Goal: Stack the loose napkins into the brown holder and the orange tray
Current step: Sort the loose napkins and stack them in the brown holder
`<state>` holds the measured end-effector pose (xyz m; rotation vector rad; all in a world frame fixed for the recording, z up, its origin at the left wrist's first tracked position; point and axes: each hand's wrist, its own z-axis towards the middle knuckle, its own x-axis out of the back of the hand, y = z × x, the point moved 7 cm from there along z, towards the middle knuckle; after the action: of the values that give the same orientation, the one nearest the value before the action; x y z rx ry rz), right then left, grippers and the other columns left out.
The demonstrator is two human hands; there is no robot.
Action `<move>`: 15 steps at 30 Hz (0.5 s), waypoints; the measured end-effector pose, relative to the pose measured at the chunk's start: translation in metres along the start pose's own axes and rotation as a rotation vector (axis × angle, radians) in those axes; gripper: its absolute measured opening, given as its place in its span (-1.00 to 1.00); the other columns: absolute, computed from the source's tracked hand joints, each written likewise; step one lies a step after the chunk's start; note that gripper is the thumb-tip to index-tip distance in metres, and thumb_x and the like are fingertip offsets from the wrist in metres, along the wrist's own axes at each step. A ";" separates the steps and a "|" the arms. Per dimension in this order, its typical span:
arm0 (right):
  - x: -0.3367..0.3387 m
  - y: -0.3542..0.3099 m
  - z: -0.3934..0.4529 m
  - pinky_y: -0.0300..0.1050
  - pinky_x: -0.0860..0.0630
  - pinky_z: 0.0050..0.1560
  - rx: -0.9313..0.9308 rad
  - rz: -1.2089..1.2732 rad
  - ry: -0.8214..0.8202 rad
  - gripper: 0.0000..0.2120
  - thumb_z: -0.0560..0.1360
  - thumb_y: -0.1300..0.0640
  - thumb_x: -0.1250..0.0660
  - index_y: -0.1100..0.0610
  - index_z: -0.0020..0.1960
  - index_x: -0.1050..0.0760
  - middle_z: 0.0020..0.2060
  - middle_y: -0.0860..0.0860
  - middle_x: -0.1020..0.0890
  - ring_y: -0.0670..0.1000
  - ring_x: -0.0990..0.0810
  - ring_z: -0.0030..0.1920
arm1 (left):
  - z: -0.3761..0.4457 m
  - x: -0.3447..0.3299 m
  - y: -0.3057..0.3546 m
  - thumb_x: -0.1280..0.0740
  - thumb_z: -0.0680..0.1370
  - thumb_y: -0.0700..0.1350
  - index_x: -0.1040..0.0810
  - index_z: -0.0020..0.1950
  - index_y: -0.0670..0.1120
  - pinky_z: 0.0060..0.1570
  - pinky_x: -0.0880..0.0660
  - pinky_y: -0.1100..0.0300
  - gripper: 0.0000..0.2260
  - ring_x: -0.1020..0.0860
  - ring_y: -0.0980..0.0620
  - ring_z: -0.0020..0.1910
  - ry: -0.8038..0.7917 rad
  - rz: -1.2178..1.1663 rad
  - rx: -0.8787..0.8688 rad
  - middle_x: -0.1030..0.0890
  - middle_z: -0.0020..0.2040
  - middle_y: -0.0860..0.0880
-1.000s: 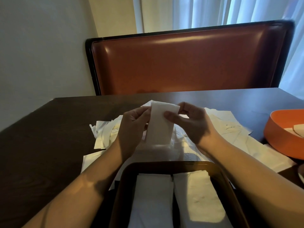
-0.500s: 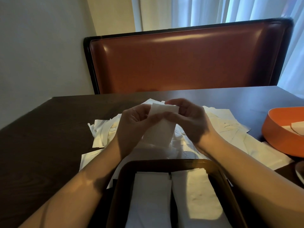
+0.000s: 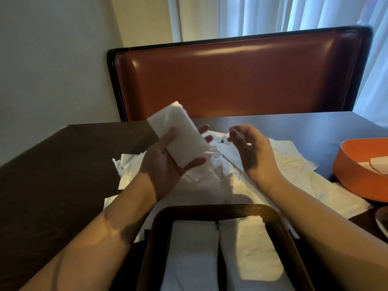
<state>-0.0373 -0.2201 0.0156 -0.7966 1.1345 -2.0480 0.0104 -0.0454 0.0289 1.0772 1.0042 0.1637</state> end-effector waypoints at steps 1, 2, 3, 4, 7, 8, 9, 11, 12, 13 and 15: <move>0.000 0.006 0.000 -0.30 -0.56 0.04 -0.003 -0.048 -0.016 -0.62 0.57 -0.13 -0.24 0.14 0.20 -0.52 0.02 0.00 -0.64 -0.06 -0.60 0.04 | 0.001 0.002 0.005 -0.15 0.63 -0.01 -0.35 0.45 0.04 -0.24 -0.65 0.04 -0.62 -0.56 -0.24 0.26 0.004 -0.058 -0.022 -0.58 0.28 -0.21; -0.001 0.010 -0.001 -0.29 -0.54 0.02 -0.010 -0.090 -0.036 -0.62 0.58 -0.13 -0.23 0.14 0.19 -0.53 0.01 0.01 -0.65 -0.06 -0.61 0.03 | 0.001 0.004 0.008 -0.15 0.63 0.00 -0.35 0.46 0.07 -0.23 -0.64 0.06 -0.62 -0.56 -0.23 0.27 0.012 -0.089 -0.038 -0.58 0.29 -0.21; -0.003 0.013 -0.002 -0.26 -0.52 0.01 -0.019 -0.108 -0.056 -0.64 0.59 -0.12 -0.23 0.14 0.17 -0.55 -0.01 0.00 -0.65 -0.05 -0.61 0.00 | 0.002 0.007 0.010 -0.16 0.63 0.00 -0.36 0.47 0.09 -0.21 -0.64 0.06 -0.61 -0.57 -0.22 0.26 0.028 -0.104 -0.050 -0.58 0.28 -0.21; -0.008 0.014 -0.003 -0.24 -0.51 -0.01 -0.024 -0.112 -0.078 -0.69 0.60 -0.09 -0.25 0.13 0.13 -0.56 -0.06 -0.02 -0.66 -0.07 -0.61 -0.03 | 0.002 0.009 0.011 -0.17 0.62 0.00 -0.37 0.46 0.10 -0.21 -0.63 0.07 -0.61 -0.59 -0.21 0.22 0.052 -0.102 -0.056 -0.61 0.25 -0.21; -0.022 0.013 -0.006 -0.38 -0.45 -0.16 -0.032 -0.196 -0.144 -0.83 0.62 -0.02 -0.26 0.06 0.02 -0.54 -0.17 -0.15 -0.60 -0.17 -0.58 -0.15 | 0.001 0.014 0.011 -0.26 0.57 -0.02 -0.46 0.40 0.13 -0.23 -0.63 0.08 -0.62 -0.67 -0.15 0.05 0.160 -0.050 -0.065 -0.69 0.05 -0.15; -0.025 0.012 -0.007 -0.39 -0.43 -0.19 -0.032 -0.234 -0.145 -0.82 0.62 -0.03 -0.25 0.05 0.00 -0.54 -0.19 -0.15 -0.59 -0.17 -0.57 -0.16 | 0.000 0.015 0.010 -0.29 0.54 -0.02 -0.48 0.38 0.14 -0.24 -0.63 0.08 -0.61 -0.68 -0.15 0.03 0.177 -0.031 -0.064 -0.70 0.01 -0.14; -0.027 0.012 -0.008 -0.36 -0.44 -0.19 -0.034 -0.254 -0.135 -0.77 0.62 -0.05 -0.24 0.08 -0.04 -0.56 -0.22 -0.13 -0.59 -0.13 -0.58 -0.19 | 0.000 0.016 0.010 -0.31 0.52 -0.02 -0.49 0.37 0.14 -0.25 -0.63 0.07 -0.59 -0.68 -0.14 0.03 0.184 -0.016 -0.062 -0.70 0.01 -0.14; -0.028 0.014 -0.009 -0.24 -0.47 -0.19 -0.082 -0.252 -0.097 -0.62 0.62 -0.11 -0.21 0.15 -0.16 -0.57 -0.30 -0.02 -0.61 -0.04 -0.59 -0.26 | 0.000 0.017 0.011 -0.32 0.50 -0.02 -0.49 0.37 0.14 -0.26 -0.63 0.06 -0.58 -0.68 -0.14 0.04 0.196 0.007 -0.061 -0.69 0.06 -0.15; -0.028 0.015 -0.009 -0.19 -0.48 -0.20 -0.123 -0.238 -0.080 -0.56 0.62 -0.12 -0.19 0.18 -0.20 -0.58 -0.33 0.03 -0.62 -0.02 -0.59 -0.28 | 0.000 0.018 0.011 -0.31 0.51 -0.02 -0.48 0.38 0.14 -0.26 -0.63 0.06 -0.59 -0.68 -0.13 0.04 0.202 0.020 -0.061 -0.69 0.09 -0.15; -0.028 0.017 -0.009 -0.15 -0.47 -0.21 -0.159 -0.228 -0.079 -0.53 0.62 -0.14 -0.19 0.19 -0.22 -0.59 -0.34 0.06 -0.62 -0.01 -0.58 -0.30 | 0.001 0.019 0.011 -0.30 0.53 -0.02 -0.47 0.38 0.14 -0.26 -0.63 0.07 -0.60 -0.68 -0.13 0.04 0.203 0.033 -0.062 -0.68 0.11 -0.15; -0.034 0.018 -0.009 -0.14 -0.47 -0.23 -0.176 -0.225 -0.149 -0.56 0.59 -0.14 -0.24 0.18 -0.21 -0.62 -0.33 0.06 -0.63 -0.01 -0.57 -0.30 | 0.002 0.021 0.009 -0.28 0.56 -0.02 -0.47 0.37 0.15 -0.27 -0.63 0.07 -0.63 -0.68 -0.12 0.03 0.199 0.054 -0.059 -0.68 0.12 -0.16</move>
<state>-0.0191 -0.1973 -0.0105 -1.1918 1.1976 -2.0460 0.0271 -0.0303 0.0237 1.0487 1.1416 0.3482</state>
